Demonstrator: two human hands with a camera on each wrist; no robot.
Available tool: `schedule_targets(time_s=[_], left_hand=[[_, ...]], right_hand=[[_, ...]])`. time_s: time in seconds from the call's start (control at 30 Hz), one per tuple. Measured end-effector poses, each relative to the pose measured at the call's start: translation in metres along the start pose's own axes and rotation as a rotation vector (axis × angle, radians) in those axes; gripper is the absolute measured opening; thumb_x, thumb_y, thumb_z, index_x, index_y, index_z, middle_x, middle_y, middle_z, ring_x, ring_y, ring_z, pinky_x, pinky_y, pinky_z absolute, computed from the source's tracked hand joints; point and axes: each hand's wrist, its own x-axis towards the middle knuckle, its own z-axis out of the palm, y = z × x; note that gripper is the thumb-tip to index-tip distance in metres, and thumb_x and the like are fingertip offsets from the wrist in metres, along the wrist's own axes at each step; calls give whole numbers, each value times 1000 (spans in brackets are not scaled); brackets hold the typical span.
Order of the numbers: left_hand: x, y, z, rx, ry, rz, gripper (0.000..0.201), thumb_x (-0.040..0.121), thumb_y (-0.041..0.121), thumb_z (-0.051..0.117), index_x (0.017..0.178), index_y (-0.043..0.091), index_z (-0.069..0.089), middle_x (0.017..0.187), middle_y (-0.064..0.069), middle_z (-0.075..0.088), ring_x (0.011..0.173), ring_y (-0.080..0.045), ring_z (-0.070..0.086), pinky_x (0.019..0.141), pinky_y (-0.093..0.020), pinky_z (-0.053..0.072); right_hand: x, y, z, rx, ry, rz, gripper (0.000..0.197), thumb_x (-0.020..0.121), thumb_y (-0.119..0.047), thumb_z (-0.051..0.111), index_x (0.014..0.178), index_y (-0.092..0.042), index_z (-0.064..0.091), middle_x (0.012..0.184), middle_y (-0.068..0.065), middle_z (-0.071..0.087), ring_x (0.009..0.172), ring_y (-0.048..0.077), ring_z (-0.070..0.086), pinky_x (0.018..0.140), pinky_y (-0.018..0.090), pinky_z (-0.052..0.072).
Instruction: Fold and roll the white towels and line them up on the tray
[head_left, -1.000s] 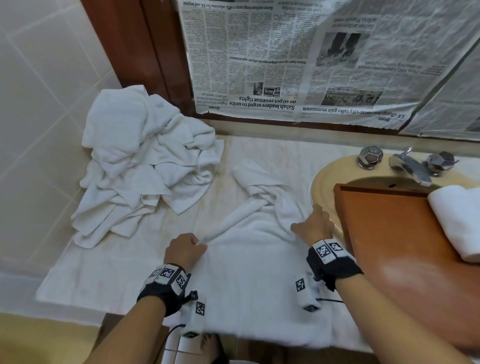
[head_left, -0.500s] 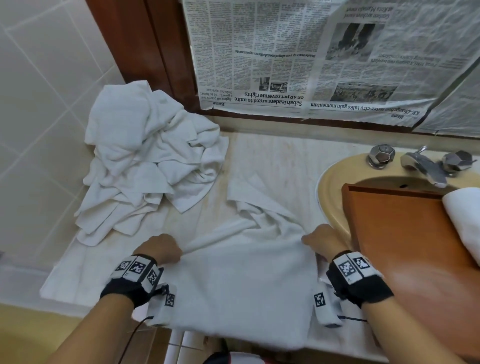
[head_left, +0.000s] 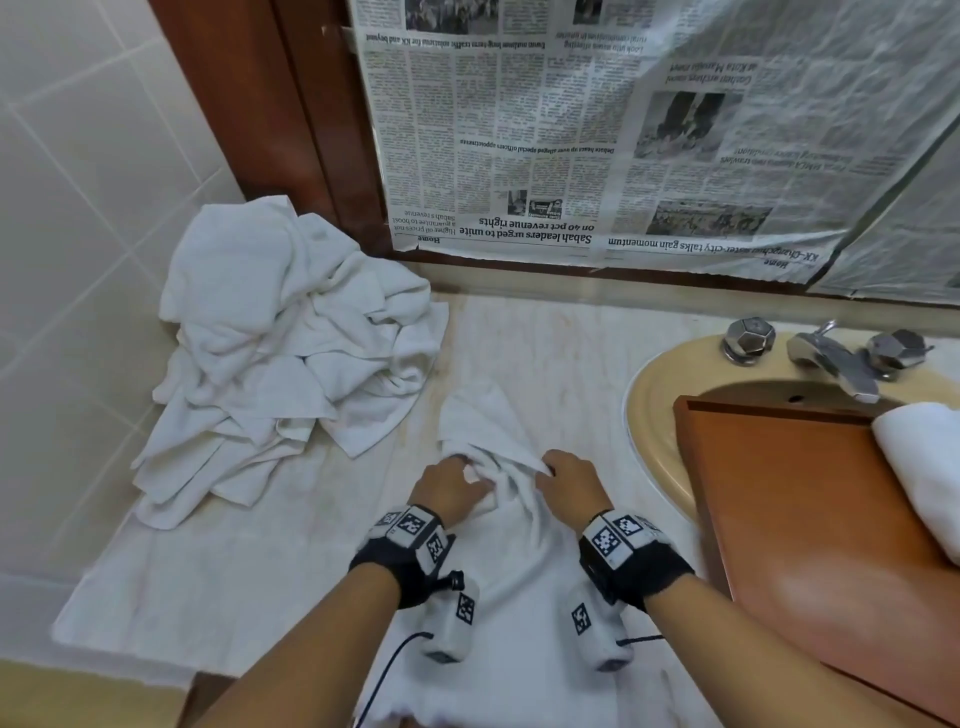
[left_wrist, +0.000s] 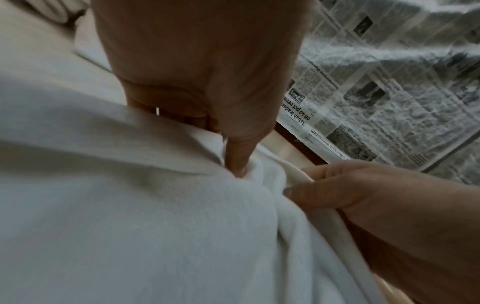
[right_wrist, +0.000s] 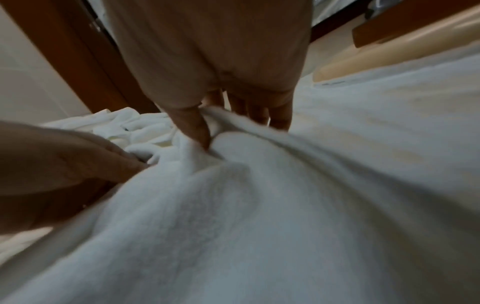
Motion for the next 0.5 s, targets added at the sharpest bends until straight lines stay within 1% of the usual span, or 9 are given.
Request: schedule_targets(time_s=[0.07,0.1,0.17,0.2,0.27,0.33,0.43,0.47,0.5], left_hand=[[-5,-1,-10,-82,29,39,29,95,30,54,119,14,62,125,-7,61,115,-26,56,90,-27,40],[-5,-4,-17,-125,45,62,29,96,30,54,118,12,63,125,-9,61,116,-27,56,90,-28,40],[-8,-6,-38,-206,83,118,27,94,34,56,100,9,63,113,-13,64,108,-29,58,83,-31,41],[-8,-8,-50,-258,123,144,33,91,39,58,95,6,62,107,-14,65,104,-30,60,82,-33,43],[-7,-3,-78,-358,204,209,42,86,42,58,99,4,65,104,-12,67,100,-29,62,90,-39,47],[-5,6,-112,-433,287,244,33,92,35,60,105,5,65,105,-10,68,100,-27,62,94,-42,48],[0,29,-162,-509,408,322,45,85,45,62,105,4,64,106,-9,67,99,-22,62,94,-39,47],[1,38,-177,-523,431,364,42,83,45,61,101,6,65,101,-7,68,93,-18,61,89,-37,47],[2,48,-190,-542,446,410,30,86,39,62,94,10,64,93,-4,67,85,-13,59,82,-34,47]], right_hand=[[-3,2,-12,139,9,45,23,94,-11,42,71,-12,46,79,4,53,82,22,51,60,27,35],[-6,1,-19,249,22,58,20,95,-12,42,79,-7,53,85,8,58,84,22,52,63,28,37],[-8,0,-37,533,52,67,26,96,-17,45,95,2,62,95,15,65,87,22,57,71,31,41],[-6,-2,-47,648,77,84,28,96,-21,47,98,1,64,96,15,67,88,24,60,74,32,43],[-5,-8,-72,818,134,110,26,97,-28,51,100,-8,67,105,12,69,98,28,63,87,38,47],[-3,-18,-100,1008,192,120,29,97,-32,54,112,-9,64,114,11,67,105,28,63,98,42,46],[0,-37,-143,1170,233,42,25,99,-26,51,103,-7,65,98,12,70,89,27,67,83,39,51],[3,-42,-156,1208,245,11,26,99,-26,50,105,-6,64,100,13,70,90,28,66,79,37,52],[6,-46,-168,1237,256,-24,29,98,-26,51,111,-4,63,105,15,68,93,29,65,77,37,51]])
